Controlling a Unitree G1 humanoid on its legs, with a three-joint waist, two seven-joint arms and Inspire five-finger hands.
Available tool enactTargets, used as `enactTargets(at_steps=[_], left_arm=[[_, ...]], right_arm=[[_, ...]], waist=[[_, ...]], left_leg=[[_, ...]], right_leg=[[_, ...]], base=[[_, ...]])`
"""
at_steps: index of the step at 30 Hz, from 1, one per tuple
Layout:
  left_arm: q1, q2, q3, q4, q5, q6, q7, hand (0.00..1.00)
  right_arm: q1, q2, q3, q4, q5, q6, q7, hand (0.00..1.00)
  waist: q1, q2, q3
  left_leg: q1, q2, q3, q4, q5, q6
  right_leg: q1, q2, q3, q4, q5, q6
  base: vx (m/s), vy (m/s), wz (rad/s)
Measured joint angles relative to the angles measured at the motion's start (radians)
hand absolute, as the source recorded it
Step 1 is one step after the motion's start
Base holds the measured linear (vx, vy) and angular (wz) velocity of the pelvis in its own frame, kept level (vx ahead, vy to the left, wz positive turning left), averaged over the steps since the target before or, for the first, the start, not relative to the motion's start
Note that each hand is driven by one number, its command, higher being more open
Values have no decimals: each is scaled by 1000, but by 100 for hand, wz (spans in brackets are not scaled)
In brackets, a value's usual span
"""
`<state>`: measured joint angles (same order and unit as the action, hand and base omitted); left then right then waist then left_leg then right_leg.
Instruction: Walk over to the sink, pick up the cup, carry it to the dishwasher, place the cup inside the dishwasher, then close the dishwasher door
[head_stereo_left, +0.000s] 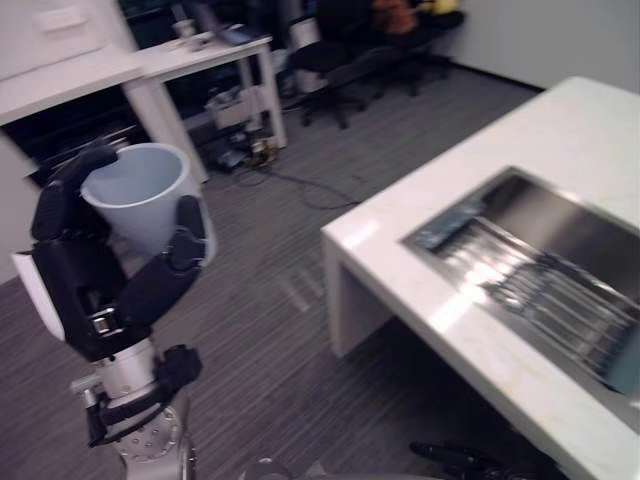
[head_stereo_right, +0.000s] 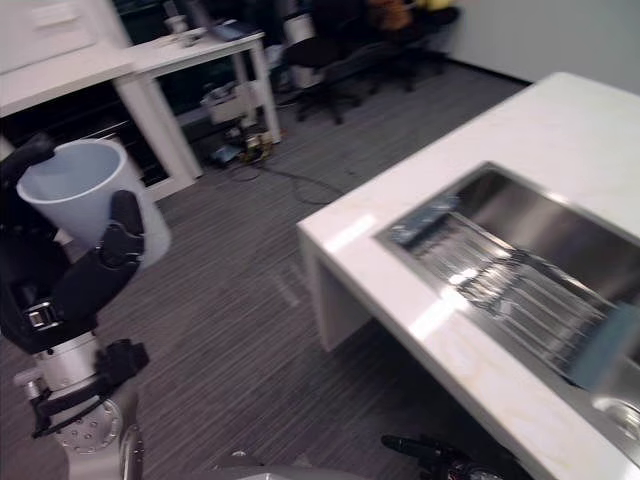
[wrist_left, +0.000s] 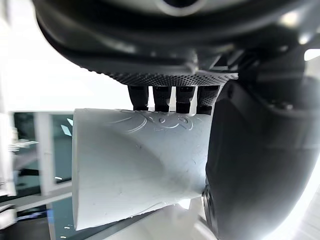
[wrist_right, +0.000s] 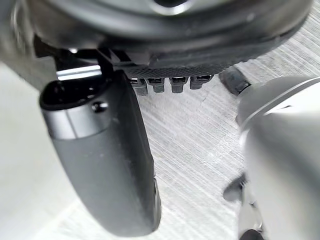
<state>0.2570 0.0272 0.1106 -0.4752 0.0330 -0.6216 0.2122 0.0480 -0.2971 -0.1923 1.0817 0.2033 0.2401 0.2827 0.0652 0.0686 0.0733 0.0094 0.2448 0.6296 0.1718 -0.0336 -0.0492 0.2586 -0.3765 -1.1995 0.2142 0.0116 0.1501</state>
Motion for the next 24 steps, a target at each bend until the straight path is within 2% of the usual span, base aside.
enactTargets(at_steps=[1, 2, 3, 4, 5, 6, 7, 8, 9, 10, 11, 13, 15, 16, 17, 19, 22, 23, 24], left_arm=[[1, -3, -25, 23, -15, 14, 2, 0], [-2, -2, -29, 30, -36, 18, 5, 0], [-25, 9, -29, 45, -77, 28, 11, 0], [-68, 37, -41, 63, -103, 48, 13, 0], [-92, 57, -59, 80, -114, 52, 12, 0], [-103, 50, -126, 147, -115, 62, 5, 0], [-91, 53, -196, 182, -114, 69, -15, 0], [-83, 71, -282, 213, -112, 68, -40, 0], [-87, 87, -331, 235, -111, 68, -53, 0], [-94, 93, -355, 264, -110, 69, -63, 0], [-100, 89, -358, 312, -109, 69, -66, 0], [-111, 99, -334, 376, -109, 82, -48, 0], [-112, 110, -304, 394, -110, 103, -18, 0], [-114, 122, -282, 388, -110, 102, -10, 0], [-106, 118, -274, 390, -110, 105, -10, 0], [-108, 108, -276, 374, -109, 106, -21, 0], [-110, 116, -284, 323, -91, 111, -53, 0], [-112, 122, -284, 307, -91, 111, -60, 0], [-119, 166, -272, 318, -132, 116, -68, 0]], right_arm=[[-7, 26, -1, 3, 1, 5, -4, 100], [-12, 51, 1, -5, 5, 5, -9, 100], [-17, 107, 4, -40, 21, 5, -18, 100], [-25, 161, 9, -62, 54, 5, -39, 100], [-20, 185, 12, -74, 69, 5, -49, 100], [-1, 181, 8, -90, 105, -5, -82, 100], [12, 170, 6, -99, 146, -9, -110, 100], [32, 159, 6, -122, 185, -17, -132, 100], [34, 164, 4, -131, 200, -26, -140, 100], [35, 175, 6, -144, 223, -27, -152, 100], [35, 184, 18, -152, 256, -27, -171, 100], [27, 187, 74, -162, 282, -26, -197, 100], [19, 190, 108, -168, 277, -22, -198, 100], [7, 201, 122, -170, 273, -15, -197, 100], [6, 203, 123, -171, 272, -11, -199, 100], [-1, 199, 123, -172, 272, -11, -204, 100], [12, 201, 125, -172, 263, -11, -211, 100], [18, 201, 129, -172, 261, -13, -212, 100], [5, 262, 164, -125, 224, -5, -180, 100]], waist=[[-1, 20, 6], [-2, 35, 13], [-1, 35, 17], [0, -5, 28], [-5, -40, 33], [-2, -35, 28], [-6, -15, 15], [-2, -9, 14], [-8, -1, 14], [-24, -3, 16], [-37, -4, 17], [-36, -8, 21], [-34, -20, 24], [-24, -55, 35], [-19, -54, 31], [-31, -39, 25], [-39, -48, 20], [-45, -60, 17], [-79, -144, -29]], left_leg=[[27, -29, -30, -46, 9, 14], [32, -18, -52, -62, 14, 23], [34, -14, -81, -95, 30, 31], [19, -51, -130, -102, 32, 30], [5, -85, -166, -94, 28, 33], [-20, -110, -231, -75, 13, 48], [-46, -125, -291, -60, 8, 61], [-63, -153, -368, -67, 13, 70], [-71, -160, -440, -87, 31, 95], [-83, -165, -507, -110, 50, 103], [-81, -167, -577, -145, 76, 94], [-57, -169, -631, -165, 87, 83], [-26, -190, -651, -176, 89, 70], [13, -223, -650, -206, 94, 40], [38, -219, -646, -241, 96, 29], [41, -196, -609, -263, 108, 29], [55, -188, -595, -265, 106, 17], [54, -191, -593, -265, 105, 14], [65, -229, -545, -268, 114, 16]], right_leg=[[-7, -75, -32, 160, -39, -50], [-14, -53, -27, 139, -90, -8], [-47, 32, 12, -4, -105, -2], [-75, 74, 80, -100, -34, -111], [-89, 62, 138, -94, 28, -186], [-78, 38, 247, -55, 61, -178], [-97, 25, 411, -4, 84, -210], [-140, 15, 612, 84, 96, -229], [-158, 39, 744, 111, 20, -173], [-159, 109, 843, 84, -100, -114], [-169, 185, 925, 38, -162, -104], [-189, 244, 943, -17, -168, -108], [-209, 247, 937, -92, -128, -104], [-227, 213, 931, -82, -65, -63], [-212, 209, 928, -88, -90, -58], [-209, 222, 913, -101, -98, -64], [-185, 232, 915, -119, -97, -65], [-181, 232, 918, -130, -93, -60], [-121, 219, 910, -234, -36, -50]], base=[[-6, 432, 114], [-61, 291, 92], [-74, 114, 104], [-90, 80, 124], [-48, 77, 168], [-16, 198, 179], [38, 298, 217], [69, 280, 200], [64, 115, 205], [53, -28, 204], [38, -67, 173], [79, -71, 116], [67, -81, 61], [57, -131, 18], [68, -177, 12], [34, -163, 9], [44, -54, -3], [44, -7, -2], [0, 0, 0]])
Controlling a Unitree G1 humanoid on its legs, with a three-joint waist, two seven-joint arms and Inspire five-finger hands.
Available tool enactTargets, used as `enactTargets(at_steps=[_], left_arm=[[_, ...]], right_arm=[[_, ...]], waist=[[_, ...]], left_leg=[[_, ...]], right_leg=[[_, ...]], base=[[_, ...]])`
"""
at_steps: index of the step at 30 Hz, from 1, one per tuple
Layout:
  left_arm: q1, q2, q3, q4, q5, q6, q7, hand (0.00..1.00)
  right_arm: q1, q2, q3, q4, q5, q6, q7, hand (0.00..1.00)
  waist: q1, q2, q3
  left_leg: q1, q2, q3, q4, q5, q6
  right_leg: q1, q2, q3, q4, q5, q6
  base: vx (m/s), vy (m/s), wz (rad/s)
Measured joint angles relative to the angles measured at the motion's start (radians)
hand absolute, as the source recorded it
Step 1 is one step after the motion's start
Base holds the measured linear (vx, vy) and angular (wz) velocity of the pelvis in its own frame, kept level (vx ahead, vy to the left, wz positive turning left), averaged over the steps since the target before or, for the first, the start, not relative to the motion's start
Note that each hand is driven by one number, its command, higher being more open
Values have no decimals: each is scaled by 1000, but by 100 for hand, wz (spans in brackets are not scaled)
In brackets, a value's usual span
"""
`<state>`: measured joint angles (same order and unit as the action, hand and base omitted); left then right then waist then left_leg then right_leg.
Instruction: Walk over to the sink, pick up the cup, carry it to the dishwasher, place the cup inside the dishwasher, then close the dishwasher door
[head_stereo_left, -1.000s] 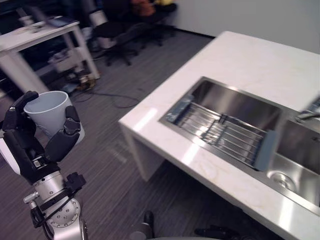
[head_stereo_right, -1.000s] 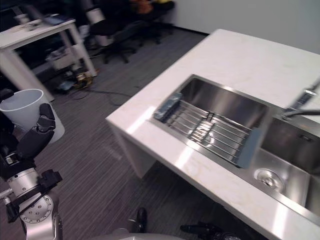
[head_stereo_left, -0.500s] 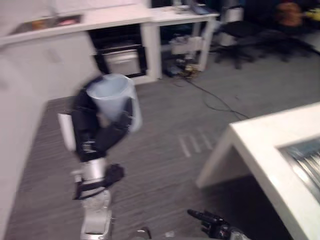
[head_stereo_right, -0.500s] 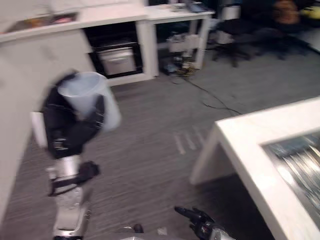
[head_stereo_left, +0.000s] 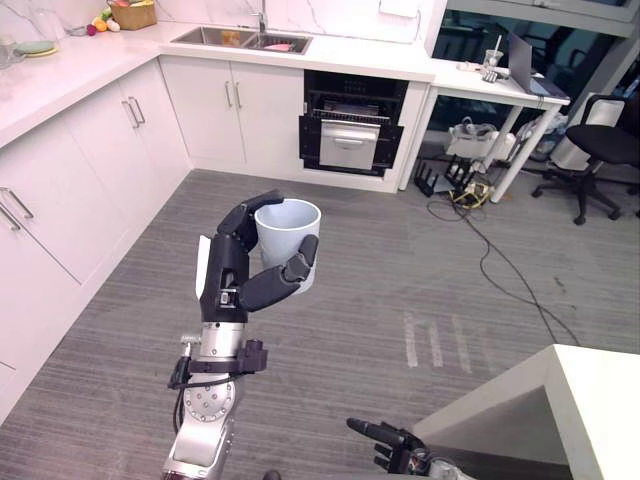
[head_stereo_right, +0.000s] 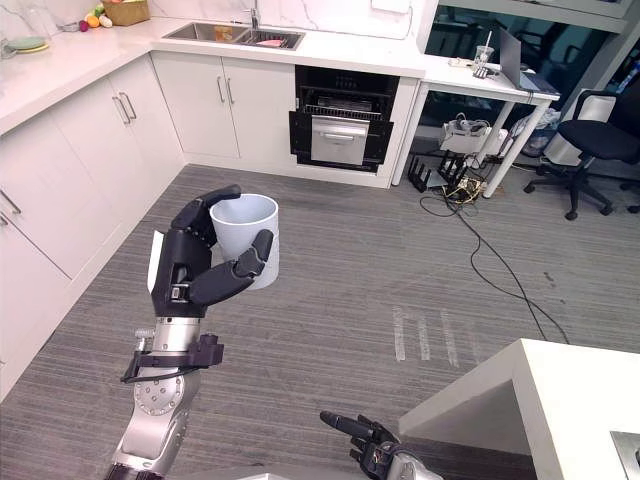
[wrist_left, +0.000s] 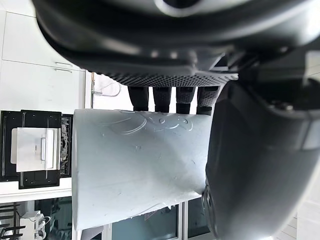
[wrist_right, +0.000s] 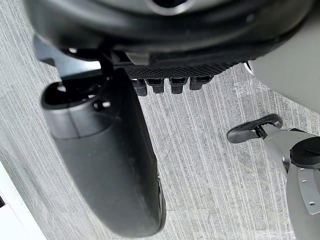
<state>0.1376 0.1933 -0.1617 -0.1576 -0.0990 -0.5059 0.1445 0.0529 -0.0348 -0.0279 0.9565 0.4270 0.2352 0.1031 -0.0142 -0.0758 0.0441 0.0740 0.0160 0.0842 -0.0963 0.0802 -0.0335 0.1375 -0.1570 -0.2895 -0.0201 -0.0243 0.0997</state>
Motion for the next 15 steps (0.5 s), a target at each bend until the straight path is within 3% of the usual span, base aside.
enactTargets(at_steps=[6, 9, 15], left_arm=[[0, -12, 20, 0, -2, 0, 3, 0], [-15, -18, 35, 9, -10, -1, 4, 0], [-58, -18, 59, 60, -48, -8, 33, 0]], right_arm=[[29, -1, -10, -11, 2, -14, 10, 100], [63, 3, -50, -39, 16, -34, 20, 100], [74, 14, -109, -37, 64, -40, 15, 100]], waist=[[-3, 1, -6], [-34, -3, -30], [-34, -3, -37]], left_leg=[[23, 8, 39, 1, -12, -2], [22, 5, 38, 0, -19, -1], [22, 18, 37, 1, -24, -6]], right_leg=[[-3, 4, 43, -6, 1, -4], [-5, 6, 51, -13, -3, -11], [-5, 23, 70, -4, -6, -15]], base=[[-4, 3, -20], [8, 2, -9], [12, -12, -1]])
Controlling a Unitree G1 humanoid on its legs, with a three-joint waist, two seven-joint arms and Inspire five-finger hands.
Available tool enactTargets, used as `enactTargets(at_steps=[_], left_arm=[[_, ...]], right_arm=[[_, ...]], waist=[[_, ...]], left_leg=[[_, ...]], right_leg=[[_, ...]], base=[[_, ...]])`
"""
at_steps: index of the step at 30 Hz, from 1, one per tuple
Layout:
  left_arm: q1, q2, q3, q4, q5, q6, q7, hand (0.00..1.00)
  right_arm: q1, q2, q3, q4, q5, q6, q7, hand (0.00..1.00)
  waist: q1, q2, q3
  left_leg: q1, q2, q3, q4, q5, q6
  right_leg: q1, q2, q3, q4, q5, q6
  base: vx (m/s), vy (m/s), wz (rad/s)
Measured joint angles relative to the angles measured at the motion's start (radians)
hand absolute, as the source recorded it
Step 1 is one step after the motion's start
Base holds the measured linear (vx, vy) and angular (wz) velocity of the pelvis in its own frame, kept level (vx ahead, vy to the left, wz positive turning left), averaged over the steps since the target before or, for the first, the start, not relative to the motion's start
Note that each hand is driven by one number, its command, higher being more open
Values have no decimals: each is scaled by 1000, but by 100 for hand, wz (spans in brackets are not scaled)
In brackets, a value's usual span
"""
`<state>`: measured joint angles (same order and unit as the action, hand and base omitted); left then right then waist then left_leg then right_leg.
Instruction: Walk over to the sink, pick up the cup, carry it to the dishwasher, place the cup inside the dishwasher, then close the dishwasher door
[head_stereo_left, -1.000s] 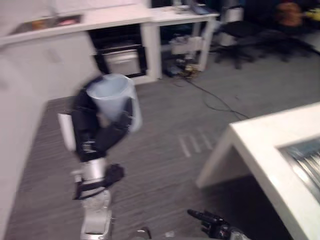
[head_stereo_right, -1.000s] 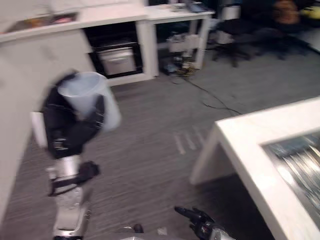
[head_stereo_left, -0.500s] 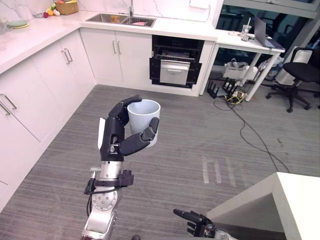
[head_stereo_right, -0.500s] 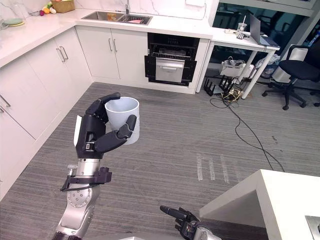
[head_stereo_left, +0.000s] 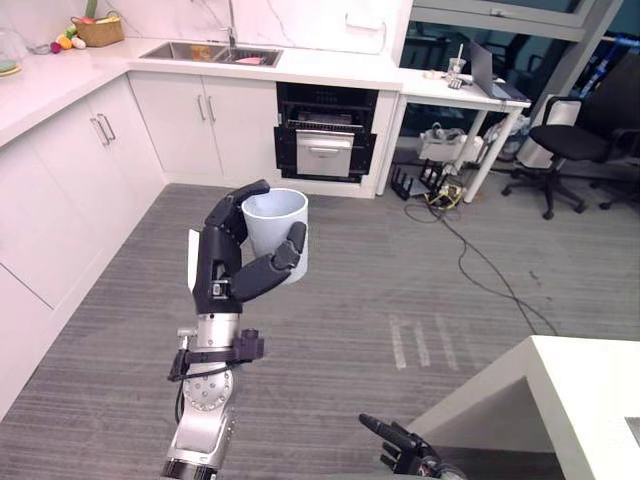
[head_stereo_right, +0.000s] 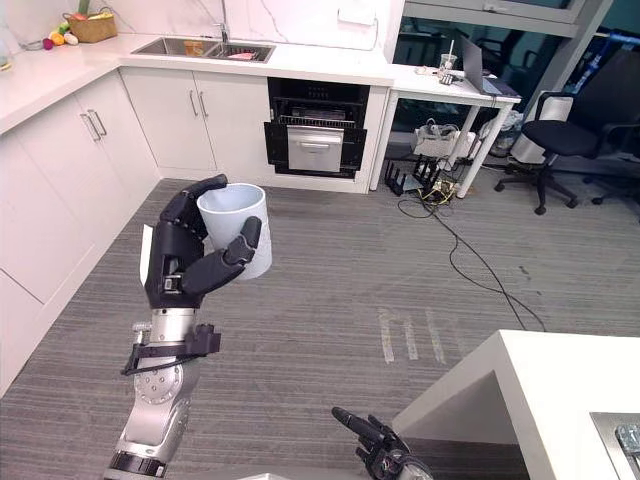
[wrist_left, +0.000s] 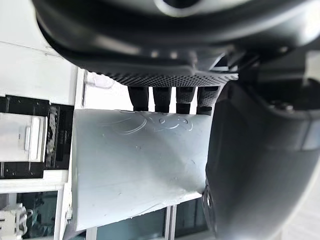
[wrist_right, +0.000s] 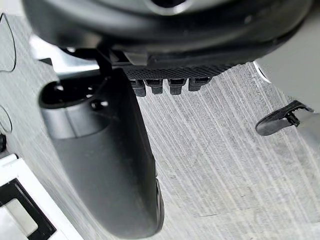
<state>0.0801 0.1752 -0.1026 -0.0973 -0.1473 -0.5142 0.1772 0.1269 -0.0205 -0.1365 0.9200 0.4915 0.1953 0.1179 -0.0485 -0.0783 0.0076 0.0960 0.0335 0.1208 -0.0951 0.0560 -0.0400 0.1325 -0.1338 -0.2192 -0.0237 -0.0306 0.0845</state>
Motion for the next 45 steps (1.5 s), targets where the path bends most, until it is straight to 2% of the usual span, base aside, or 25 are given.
enactTargets(at_steps=[1, 3, 5, 10, 16, 20, 25, 37, 38, 39, 45], left_arm=[[0, 0, 11, 2, -10, 0, 10, 0], [-2, -27, 38, 1, -31, -1, 32, 0], [8, -28, 54, 2, -32, -2, 44, 0], [14, -29, 129, -4, -45, -1, 66, 0], [20, -42, 145, -127, -69, -1, 66, 0], [20, -67, 145, -167, -71, 3, 64, 0], [24, -77, 152, -183, -91, 4, 62, 0], [24, -77, 177, -186, -99, 3, 78, 0], [24, -77, 177, -186, -99, 3, 84, 0], [27, -77, 193, -186, -98, 3, 87, 0], [27, -78, 191, -186, -99, 2, 86, 0]], right_arm=[[0, 5, -16, 0, 5, 0, -3, 100], [-4, 5, -41, 6, 33, 0, -10, 100], [-4, 1, -51, 20, 34, 9, -19, 100], [-7, -5, -52, 32, 34, 11, -29, 100], [-21, -21, -53, 70, 32, 9, -25, 100], [-31, -36, -53, 93, 31, 9, -28, 100], [-33, -42, -53, 93, 31, 8, -29, 100], [-32, -52, -52, 94, 15, 7, -8, 100], [-32, -54, -53, 94, 15, 6, -8, 100], [-5, -82, -53, 93, -15, -11, -5, 100], [-2, -82, -54, 90, -15, -11, -3, 100]], waist=[[3, 1, 0], [-4, 2, 1], [11, 2, 1], [19, 10, 5], [38, 8, 5], [60, 17, 11], [61, 35, 21], [61, 44, 23], [61, 50, 25], [61, 96, -20], [61, 97, -20]], left_leg=[[0, 6, -1, 0, 0, 0], [-15, 20, -36, -1, 3, 3], [-9, 28, -58, 0, 7, 1], [-32, 32, -121, -1, 25, -5], [-86, 28, -192, -1, 50, -21], [-103, 19, -223, 0, 63, -36], [-104, 18, -243, -1, 69, -31], [-105, 15, -243, 0, 71, -29], [-104, 16, -243, 0, 71, -29], [-102, 18, -234, -1, 69, -27], [-98, 18, -227, -1, 68, -27]], right_leg=[[-3, 5, 7, 7, -4, -7], [-15, 21, 82, 44, -21, -31], [-5, 29, 66, 47, -31, -45], [5, 34, 7, 53, -59, -32], [-6, 36, -60, 54, -62, -27], [-6, 34, -66, 55, -64, -26], [-6, 33, -67, 78, -80, -27], [-6, 32, -64, 79, -79, -25], [-5, 32, -64, 79, -79, -25], [-5, 32, -59, 79, -77, -24], [-4, 32, -53, 81, -77, -24]], base=[[-2, -43, 9], [-15, -22, 42], [-8, -47, 36], [-67, -77, 38], [-23, -44, 34], [-2, -23, 26], [-50, -19, 13], [-13, -6, 0], [0, 0, 0], [0, 0, 0], [0, 0, -2]])
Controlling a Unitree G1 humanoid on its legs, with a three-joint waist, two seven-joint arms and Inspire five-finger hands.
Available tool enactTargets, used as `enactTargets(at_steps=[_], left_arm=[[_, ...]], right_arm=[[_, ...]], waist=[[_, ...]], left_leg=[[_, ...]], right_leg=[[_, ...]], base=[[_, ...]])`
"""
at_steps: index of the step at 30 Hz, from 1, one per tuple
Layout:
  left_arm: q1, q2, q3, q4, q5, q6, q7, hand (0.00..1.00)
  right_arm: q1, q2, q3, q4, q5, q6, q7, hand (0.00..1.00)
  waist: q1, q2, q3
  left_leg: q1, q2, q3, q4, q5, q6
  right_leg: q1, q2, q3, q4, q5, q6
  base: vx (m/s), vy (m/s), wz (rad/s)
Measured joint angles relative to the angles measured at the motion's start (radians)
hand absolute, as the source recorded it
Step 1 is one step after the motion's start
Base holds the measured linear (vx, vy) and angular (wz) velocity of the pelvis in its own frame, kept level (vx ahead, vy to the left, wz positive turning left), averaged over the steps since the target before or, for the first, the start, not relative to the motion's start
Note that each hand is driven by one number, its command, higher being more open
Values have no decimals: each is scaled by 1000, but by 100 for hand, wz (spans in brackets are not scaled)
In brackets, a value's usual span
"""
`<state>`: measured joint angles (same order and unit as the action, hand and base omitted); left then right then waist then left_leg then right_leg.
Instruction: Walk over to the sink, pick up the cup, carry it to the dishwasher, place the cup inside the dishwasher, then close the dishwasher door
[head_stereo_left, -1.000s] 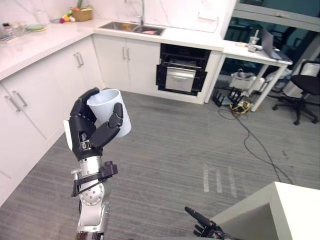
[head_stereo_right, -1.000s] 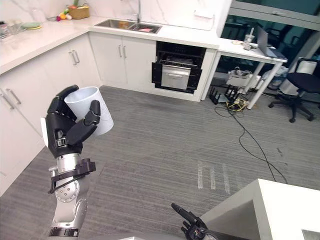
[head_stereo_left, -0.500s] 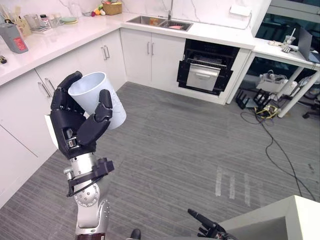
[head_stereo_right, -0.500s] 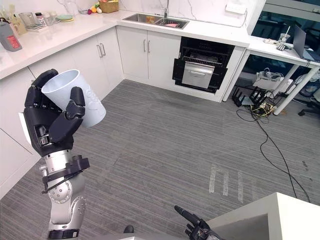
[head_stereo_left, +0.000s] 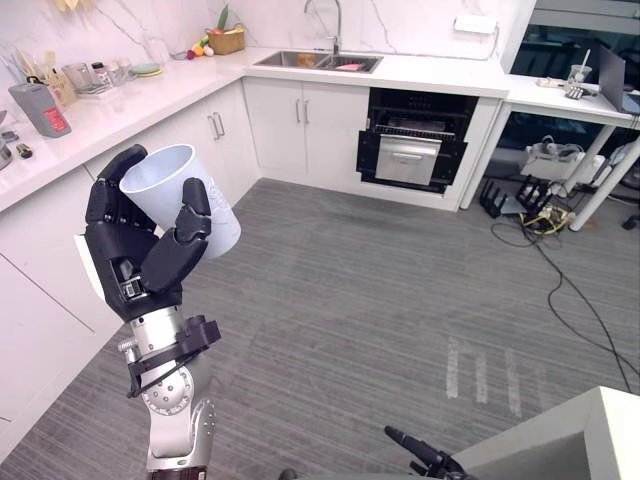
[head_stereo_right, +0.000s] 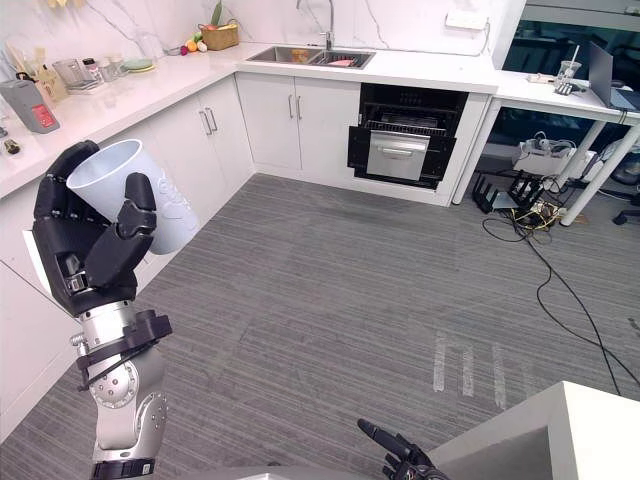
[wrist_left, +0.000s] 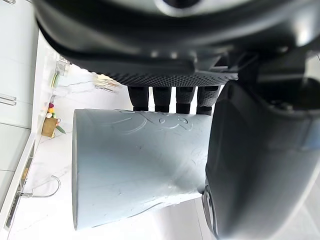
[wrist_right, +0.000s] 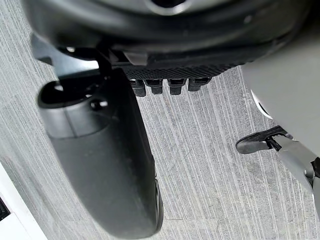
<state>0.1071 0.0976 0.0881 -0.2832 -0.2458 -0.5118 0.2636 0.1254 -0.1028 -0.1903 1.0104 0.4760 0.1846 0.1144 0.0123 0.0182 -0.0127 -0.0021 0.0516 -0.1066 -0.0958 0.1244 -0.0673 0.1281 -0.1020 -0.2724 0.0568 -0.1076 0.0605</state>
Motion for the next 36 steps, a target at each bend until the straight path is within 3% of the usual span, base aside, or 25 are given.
enactTargets(at_steps=[6, 8, 13, 15, 17, 18, 19, 20, 21, 22, 23, 25, 26, 27, 28, 29, 31, 32, 34, 35, 36], left_arm=[[-1, 4, -37, 60, -9, -11, -27, 0], [-1, 4, -51, 62, -9, -11, -37, 0], [-2, 3, -57, 62, -10, -11, -68, 0], [-2, 1, -57, 55, -9, -15, -65, 0], [-1, 0, -57, 50, -8, -20, -59, 0], [8, -2, -59, 50, -8, -18, -52, 0], [16, -18, -62, 49, -7, -8, -50, 0], [20, -31, -62, 48, -8, -8, -48, 0], [25, -42, -54, 46, -9, -8, -49, 0], [21, -32, -43, 33, -9, -8, -51, 0], [21, -34, -35, 21, -9, -8, -59, 0], [33, -44, -4, 9, -8, -3, -78, 0], [53, -45, 7, 6, -8, -1, -79, 0], [76, -48, 14, -1, -8, 0, -77, 0], [98, -63, 22, -22, -7, 0, -72, 0], [103, -70, 23, -29, -7, -8, -66, 0], [104, -72, 36, -19, -6, -37, -54, 0], [104, -74, 40, -14, -6, -43, -54, 0], [97, -72, 37, 9, -6, -44, -55, 0], [68, -72, 27, 38, -6, -35, -59, 0], [51, -67, 9, 44, -7, -12, -71, 0]], right_arm=[[11, 1, -2, -25, -10, 6, 10, 100], [15, 5, -2, -46, -10, 8, 13, 100], [43, 21, -25, -97, 0, 7, 17, 100], [41, 17, -22, -84, 2, 7, 18, 100], [33, 20, -20, -83, 2, 8, 18, 100], [21, 16, -20, -74, 2, 12, 17, 100], [11, 7, -20, -71, 2, 15, 17, 100], [4, -4, -19, -71, 2, 16, 18, 100], [2, -8, -17, -72, 2, 17, 18, 100], [1, 3, -14, -70, 2, 21, 19, 100], [0, 4, -15, -60, 2, 24, 19, 100], [-25, -10, -22, -45, 1, 24, 17, 100], [-28, -20, -21, -32, 1, 31, 18, 100], [-27, -36, -34, -8, -1, 33, 17, 100], [-26, -55, -40, 3, -11, 32, 18, 100], [-26, -60, -40, 8, -14, 30, 18, 100], [-24, -55, -41, 37, -38, 34, 17, 100], [-19, -51, -43, 40, -45, 29, 12, 100], [7, -43, -53, 43, -44, 30, 9, 100], [15, -31, -90, 41, -42, 28, 2, 100], [27, -19, -121, 38, -32, 26, -3, 100]], waist=[[-7, 2, 10], [-12, -1, 26], [-34, -17, 46], [-30, -22, 41], [-28, -32, 54], [-26, -29, 65], [-41, -17, 87], [-47, 3, 102], [-47, 8, 109], [-47, -31, 113], [-54, -32, 127], [-42, -6, 180], [-35, -10, 190], [-12, 1, 186], [4, 30, 186], [9, 41, 189], [24, 35, 179], [31, 32, 166], [28, -7, 132], [16, -11, 131], [9, -25, 123]], left_leg=[[35, 3, 3, -1, -1, 3], [38, 8, 2, -1, -17, 27], [26, 13, 39, -1, -12, 38], [5, 7, 44, 10, -24, 49], [-84, 6, 93, 176, -105, 68], [-165, 14, 143, 348, -141, 50], [-224, 38, 194, 507, -156, 74], [-234, 67, 211, 556, -168, 92], [-253, 89, 226, 610, -183, 102], [-261, 72, 251, 631, -187, 99], [-264, 80, 269, 653, -222, 66], [-321, 121, 293, 781, -255, 26], [-338, 105, 295, 730, -277, 23], [-338, 69, 267, 563, -253, 8], [-342, 58, 212, 415, -206, -40], [-346, 58, 193, 406, -178, -58], [-350, 26, 191, 475, -141, -23], [-357, 11, 207, 517, -158, 1], [-344, -37, 258, 544, -196, 60], [-320, -62, 259, 564, -226, 107], [-281, -83, 263, 559, -251, 119]], right_leg=[[24, 2, 7, 16, -8, -11], [24, 6, 3, 24, -20, -19], [27, -3, -29, 33, -48, 6], [18, 13, 27, 18, -61, 6], [13, 12, 47, 17, -45, 0], [21, 13, 37, 35, -44, -5], [4, 19, 28, 130, -51, -13], [-27, 30, 39, 217, -60, -25], [-39, 48, 91, 208, -103, -39], [-46, 30, 116, 184, -92, -39], [-21, 31, 100, 180, -139, -25], [38, 59, 79, 156, -151, -48], [55, 51, 75, 146, -154, -48], [67, 39, 93, 131, -159, -46], [80, 47, 111, 106, -159, -45], [89, 49, 121, 97, -162, -41], [109, 10, 162, 106, -196, -6], [111, -14, 180, 113, -213, 12], [124, -79, 193, 153, -238, 44], [110, -103, 185, 252, -233, 56], [95, -128, 189, 345, -204, 103]], base=[[-28, -11, -2], [-109, -48, 9], [-29, -22, 21], [90, -20, 13], [136, 10, 25], [168, 43, 53], [138, 56, 54], [-19, 48, 75], [-91, 37, 69], [-114, 7, 106], [-51, -26, 93], [-17, 6, 62], [13, 76, 17], [77, 121, -16], [153, 205, -33], [179, 210, -37], [253, 275, -48], [305, 294, -62], [416, 242, -29], [458, 215, 13], [436, 225, 15]])
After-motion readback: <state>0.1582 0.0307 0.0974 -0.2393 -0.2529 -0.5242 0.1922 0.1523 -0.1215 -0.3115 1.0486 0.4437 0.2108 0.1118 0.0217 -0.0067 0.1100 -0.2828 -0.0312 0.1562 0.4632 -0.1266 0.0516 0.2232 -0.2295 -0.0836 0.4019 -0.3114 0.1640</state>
